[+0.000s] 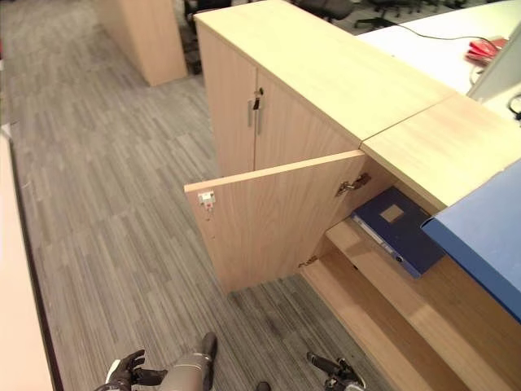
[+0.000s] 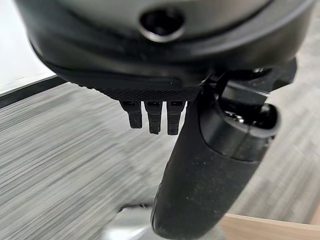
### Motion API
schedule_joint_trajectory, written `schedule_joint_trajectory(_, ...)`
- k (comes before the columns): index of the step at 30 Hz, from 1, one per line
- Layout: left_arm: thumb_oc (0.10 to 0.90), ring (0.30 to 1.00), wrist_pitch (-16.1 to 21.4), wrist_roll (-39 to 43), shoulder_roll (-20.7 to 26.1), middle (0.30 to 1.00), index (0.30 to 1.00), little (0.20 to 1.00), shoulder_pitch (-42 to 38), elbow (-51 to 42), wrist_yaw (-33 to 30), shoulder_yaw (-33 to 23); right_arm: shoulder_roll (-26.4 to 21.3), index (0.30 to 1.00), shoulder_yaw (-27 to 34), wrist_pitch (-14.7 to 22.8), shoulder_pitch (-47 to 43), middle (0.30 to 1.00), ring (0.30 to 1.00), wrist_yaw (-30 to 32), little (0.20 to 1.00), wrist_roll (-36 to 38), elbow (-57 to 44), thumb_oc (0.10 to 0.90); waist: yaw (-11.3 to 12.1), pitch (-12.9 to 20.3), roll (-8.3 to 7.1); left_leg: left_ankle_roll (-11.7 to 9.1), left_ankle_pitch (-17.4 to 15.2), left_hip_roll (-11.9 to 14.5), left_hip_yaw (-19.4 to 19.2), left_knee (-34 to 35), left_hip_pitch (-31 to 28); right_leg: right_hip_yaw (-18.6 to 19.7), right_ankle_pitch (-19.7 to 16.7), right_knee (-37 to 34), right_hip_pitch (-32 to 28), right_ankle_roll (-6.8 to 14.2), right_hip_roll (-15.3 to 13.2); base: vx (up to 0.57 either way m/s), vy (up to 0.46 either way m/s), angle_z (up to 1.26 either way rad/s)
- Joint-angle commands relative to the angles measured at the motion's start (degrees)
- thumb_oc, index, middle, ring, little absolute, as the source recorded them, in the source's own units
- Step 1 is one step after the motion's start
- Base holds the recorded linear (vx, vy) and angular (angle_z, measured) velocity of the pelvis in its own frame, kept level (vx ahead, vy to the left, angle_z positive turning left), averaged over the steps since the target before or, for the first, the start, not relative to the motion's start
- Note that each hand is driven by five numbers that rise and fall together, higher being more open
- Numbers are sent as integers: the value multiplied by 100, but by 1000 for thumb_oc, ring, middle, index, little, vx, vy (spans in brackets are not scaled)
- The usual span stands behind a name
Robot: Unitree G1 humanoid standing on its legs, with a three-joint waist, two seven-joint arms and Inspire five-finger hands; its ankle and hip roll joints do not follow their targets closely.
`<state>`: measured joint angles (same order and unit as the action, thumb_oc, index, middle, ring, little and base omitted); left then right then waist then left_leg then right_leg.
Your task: Put the empty folder in the office cabinet
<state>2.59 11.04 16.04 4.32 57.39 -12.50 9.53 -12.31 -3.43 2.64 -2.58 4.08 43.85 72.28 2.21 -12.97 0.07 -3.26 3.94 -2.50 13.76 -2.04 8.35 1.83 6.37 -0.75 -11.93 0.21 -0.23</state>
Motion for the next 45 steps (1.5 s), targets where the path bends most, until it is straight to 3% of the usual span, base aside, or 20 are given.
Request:
schedule_joint_trajectory(1,800,900,200,-26,212,900,900,900,-96,-489,92,24,-106,900,-19,59,339,900,900,49,900,-185,-262,800,64,-105,-288,209,-505,-356,-167,-934,-24,-281,-729,-228,704,224,211,97,117,-128)
schedule_joint_trajectory(7,800,900,189,-146,336,900,900,900,-31,-1066,264,132,-29,900,17,-24,435,900,900,-4,900,-282,-378,800,-35,50,-286,321,-531,-293,-343,-322,-499,118,-767,-198,786,322,224,50,149,-45)
schedule_joint_trajectory(10,800,900,195,-263,401,900,900,900,28,-1417,400,224,-13,900,56,-83,381,900,900,-18,900,-330,-466,800,-92,124,-195,406,-514,-293,-502,31,-715,345,-805,-145,896,418,209,9,189,-65)
schedule_joint_trajectory(20,800,900,224,-458,570,900,900,900,179,-1869,659,368,4,900,90,-130,351,900,900,-102,900,-381,-581,800,-154,206,-57,583,-582,-357,-766,223,-888,720,-823,69,1118,584,164,-1,121,-33)
schedule_joint_trajectory(23,800,900,259,-765,782,900,900,900,179,-2219,835,497,-40,900,113,-123,264,900,900,-140,900,-448,-698,800,-151,139,27,677,-675,-368,-946,121,-834,761,-732,563,1434,696,135,-56,121,-42)
schedule_joint_trajectory(25,800,900,266,-934,886,900,900,900,192,-2338,870,512,-97,900,83,-127,144,900,900,-171,900,-557,-740,800,-107,32,100,680,-731,-287,-1095,113,-882,417,-671,1027,1673,780,-37,-50,61,-69)
schedule_joint_trajectory(26,800,900,265,-935,887,900,900,900,189,-2340,871,509,-96,900,83,-127,140,900,900,-171,900,-557,-739,800,-102,42,96,677,-716,-287,-1101,117,-863,423,-686,1023,1693,781,-37,-20,15,-81)
schedule_joint_trajectory(27,800,900,263,-1114,982,900,900,900,241,-2423,921,528,-148,900,31,-145,-17,900,900,-183,900,-699,-755,800,-33,15,166,657,-771,-165,-1290,146,-938,-241,-755,1233,1824,783,-470,19,-17,-124)
schedule_joint_trajectory(28,800,900,234,-1289,1036,900,900,900,233,-2415,966,557,-205,900,51,-187,-123,900,900,-192,900,-760,-740,800,-20,5,222,668,-818,-78,-1337,151,-1002,-429,-860,1333,1937,737,-765,48,-42,-120)
schedule_joint_trajectory(30,800,900,213,-1389,1083,900,900,900,185,-2443,1010,605,-255,900,123,-192,-198,900,900,-170,900,-738,-757,800,-18,-7,250,655,-879,-62,-1306,142,-1036,-455,-951,1098,1988,733,-969,87,-85,-36)
schedule_joint_trajectory(35,800,900,205,-1836,1310,900,900,900,-177,-2564,1044,900,-332,900,283,-189,-331,900,900,-174,900,-570,-841,800,-148,-119,185,513,-1169,-35,-1168,-21,-1183,-385,-1654,178,2157,974,-1430,162,-184,11)
schedule_joint_trajectory(38,800,900,228,-1960,1361,900,900,900,-421,-2554,1028,1019,-329,900,400,-204,-266,900,900,-216,900,-496,-735,800,-208,-175,93,328,-1335,126,-1001,-39,-1477,-316,-1930,80,2200,1151,-1549,305,-383,9)
schedule_joint_trajectory(39,800,900,239,-1912,1347,900,900,900,-458,-2552,1007,1032,-321,900,405,-225,-223,900,900,-229,900,-529,-663,800,-186,-123,6,234,-1379,220,-977,89,-1629,-572,-1856,10,2084,1242,-1579,291,-382,19)
schedule_joint_trajectory(40,800,900,240,-1911,1348,900,900,900,-458,-2551,1007,1033,-320,900,405,-223,-224,900,900,-231,900,-530,-660,800,-202,-134,12,231,-1369,228,-959,111,-1653,-596,-1853,-1,2055,1242,-1577,283,-415,-7)
schedule_joint_trajectory(42,800,900,237,-1817,1320,900,900,900,-449,-2548,1034,1029,-353,900,366,-247,-241,900,900,-247,900,-647,-447,800,-196,-76,-53,68,-1350,559,-1015,235,-1838,-771,-1650,158,2059,1240,-1458,276,-495,-5)
schedule_joint_trajectory(43,800,900,223,-1638,1288,900,900,900,-477,-2497,1083,1002,-374,900,340,-261,-250,900,900,-261,900,-732,-280,800,-209,-79,-62,-64,-1250,851,-1036,239,-1905,-821,-1447,415,2168,1168,-1298,251,-530,10)
schedule_joint_trajectory(45,800,900,229,-1470,1203,900,900,900,-490,-2516,1073,1038,-399,900,279,-254,-276,900,900,-233,900,-816,-197,800,-227,-76,-18,-164,-1072,1137,-1055,188,-1776,-1000,-1190,631,2215,1052,-1133,176,-421,11)
